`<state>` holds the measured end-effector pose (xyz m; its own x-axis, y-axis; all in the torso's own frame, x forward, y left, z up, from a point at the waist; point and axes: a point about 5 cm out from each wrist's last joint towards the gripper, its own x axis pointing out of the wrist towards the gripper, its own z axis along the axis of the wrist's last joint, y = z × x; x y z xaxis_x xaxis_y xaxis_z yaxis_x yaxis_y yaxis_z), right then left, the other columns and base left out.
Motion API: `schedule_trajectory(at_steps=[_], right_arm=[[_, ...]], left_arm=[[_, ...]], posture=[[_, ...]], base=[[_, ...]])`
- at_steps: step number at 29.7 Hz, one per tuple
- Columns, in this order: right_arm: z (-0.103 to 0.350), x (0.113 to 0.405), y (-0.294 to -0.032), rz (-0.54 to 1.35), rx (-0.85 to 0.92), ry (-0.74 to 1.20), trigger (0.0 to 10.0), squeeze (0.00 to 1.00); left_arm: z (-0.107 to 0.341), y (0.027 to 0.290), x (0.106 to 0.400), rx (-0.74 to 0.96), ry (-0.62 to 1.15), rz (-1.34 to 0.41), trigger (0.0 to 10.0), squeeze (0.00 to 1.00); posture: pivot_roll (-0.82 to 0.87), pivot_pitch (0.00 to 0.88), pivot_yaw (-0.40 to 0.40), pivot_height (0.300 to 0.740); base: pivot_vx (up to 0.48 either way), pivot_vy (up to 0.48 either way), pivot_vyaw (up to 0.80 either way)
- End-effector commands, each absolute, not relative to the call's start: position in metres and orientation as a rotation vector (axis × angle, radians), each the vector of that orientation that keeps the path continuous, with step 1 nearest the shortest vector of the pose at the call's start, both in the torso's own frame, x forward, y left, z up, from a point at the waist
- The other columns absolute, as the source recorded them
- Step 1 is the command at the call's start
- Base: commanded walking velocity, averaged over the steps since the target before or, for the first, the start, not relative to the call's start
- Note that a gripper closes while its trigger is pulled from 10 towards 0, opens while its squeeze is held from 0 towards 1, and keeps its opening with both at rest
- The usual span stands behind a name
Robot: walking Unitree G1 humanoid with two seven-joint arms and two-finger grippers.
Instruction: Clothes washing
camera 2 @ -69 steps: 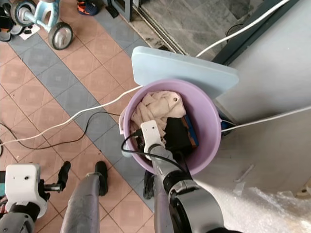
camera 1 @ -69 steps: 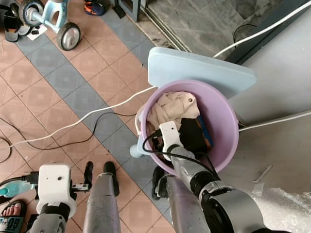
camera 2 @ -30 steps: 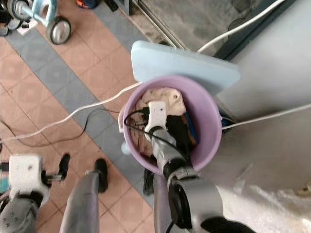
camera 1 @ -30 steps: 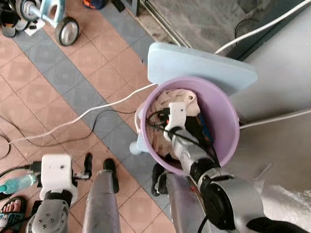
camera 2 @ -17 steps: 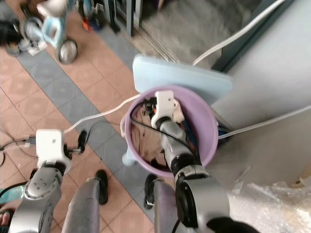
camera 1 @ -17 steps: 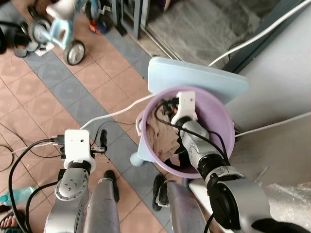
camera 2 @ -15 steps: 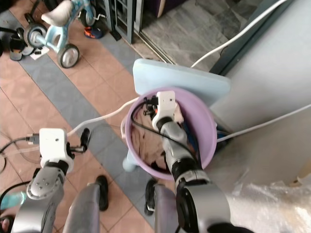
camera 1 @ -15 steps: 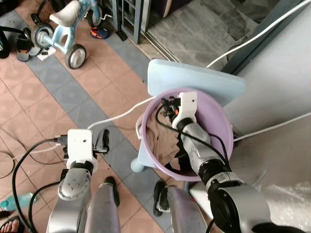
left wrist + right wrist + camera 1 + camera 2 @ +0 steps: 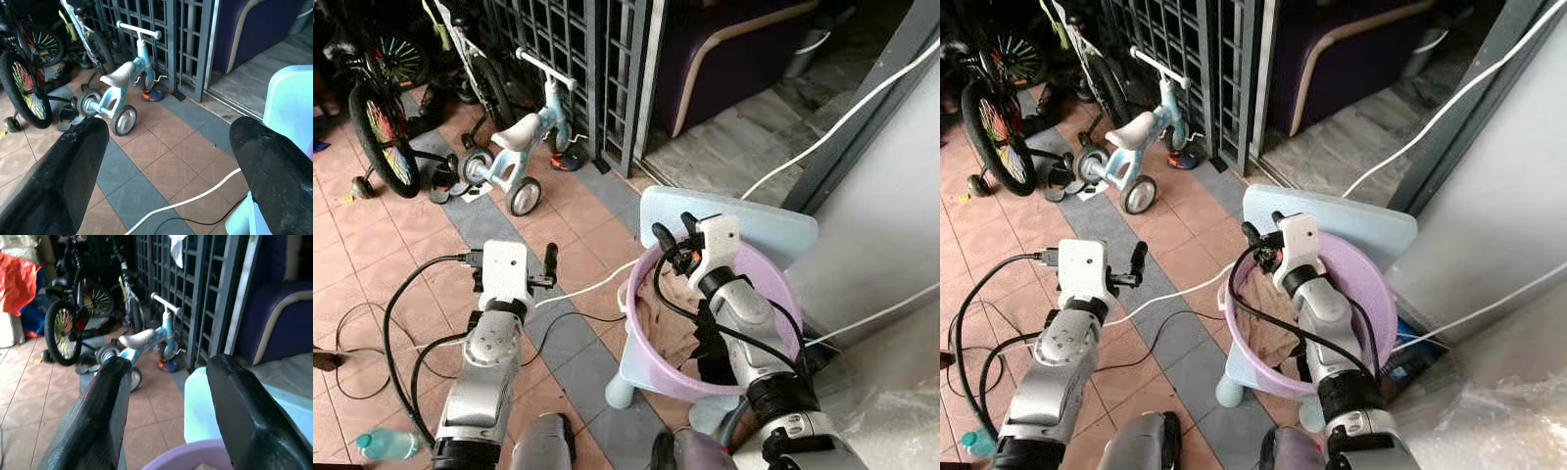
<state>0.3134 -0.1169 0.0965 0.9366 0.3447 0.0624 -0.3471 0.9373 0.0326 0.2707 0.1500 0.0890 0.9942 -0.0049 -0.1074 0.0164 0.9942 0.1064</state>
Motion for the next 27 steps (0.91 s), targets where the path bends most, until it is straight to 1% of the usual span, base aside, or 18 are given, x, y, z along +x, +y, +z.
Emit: schedule_trajectory(at_steps=[1, 2, 4, 6, 14, 15, 16, 22, 23, 27], right_arm=[[0.097, 0.308, -0.128, 0.260, 0.071, -0.051, 10.0, 1.00], [0.097, 0.308, -0.128, 0.260, 0.071, -0.051, 10.0, 1.00], [0.092, 0.294, -0.138, 0.175, 0.074, -0.033, 10.0, 1.00], [0.089, 0.290, -0.139, 0.163, 0.077, -0.021, 10.0, 1.00], [0.091, 0.281, -0.134, 0.188, 0.056, 0.014, 10.0, 1.00], [0.089, 0.281, -0.134, 0.192, 0.034, 0.033, 10.0, 1.00], [0.089, 0.280, -0.134, 0.204, 0.039, 0.034, 10.0, 0.00], [0.092, 0.277, -0.132, 0.220, 0.046, 0.042, 10.0, 0.00], [0.092, 0.277, -0.132, 0.220, 0.046, 0.042, 10.0, 0.00], [0.093, 0.277, -0.129, 0.235, 0.056, 0.053, 10.0, 0.00]], left_arm=[[0.085, 0.153, 0.268, 0.108, 0.105, -0.001, 10.0, 0.00], [0.085, 0.153, 0.268, 0.108, 0.105, -0.001, 10.0, 0.00], [0.083, 0.157, 0.266, 0.099, 0.105, 0.019, 10.0, 0.00], [0.083, 0.159, 0.266, 0.096, 0.106, 0.027, 10.0, 0.00], [0.079, 0.156, 0.264, 0.092, 0.110, 0.015, 10.0, 0.00], [0.079, 0.155, 0.265, 0.088, 0.111, 0.014, 10.0, 0.00], [0.079, 0.154, 0.265, 0.082, 0.113, 0.012, 10.0, 0.00], [0.079, 0.154, 0.264, 0.076, 0.117, 0.015, 10.0, 0.00], [0.079, 0.154, 0.264, 0.076, 0.117, 0.015, 10.0, 0.00], [0.077, 0.155, 0.261, 0.072, 0.126, 0.028, 10.0, 0.00]], posture=[[0.04, 0.000, -0.027, 0.740], [0.04, 0.000, -0.027, 0.740], [0.04, 0.000, -0.029, 0.740], [0.03, 0.000, -0.026, 0.740], [0.01, 0.000, -0.030, 0.740], [0.01, 0.000, -0.030, 0.731], [0.01, 0.000, -0.030, 0.726], [0.01, 0.000, -0.031, 0.686], [0.01, 0.000, -0.031, 0.686], [0.02, 0.000, -0.034, 0.661]], base=[[0.000, 0.000, 0.00], [0.000, 0.000, 0.00], [0.000, 0.000, 0.00], [0.000, 0.000, 0.00], [0.000, 0.000, 0.00], [0.000, 0.000, 0.00], [0.000, 0.000, 0.00], [0.000, 0.000, 0.00], [0.000, 0.000, 0.00], [0.000, 0.000, 0.00]])
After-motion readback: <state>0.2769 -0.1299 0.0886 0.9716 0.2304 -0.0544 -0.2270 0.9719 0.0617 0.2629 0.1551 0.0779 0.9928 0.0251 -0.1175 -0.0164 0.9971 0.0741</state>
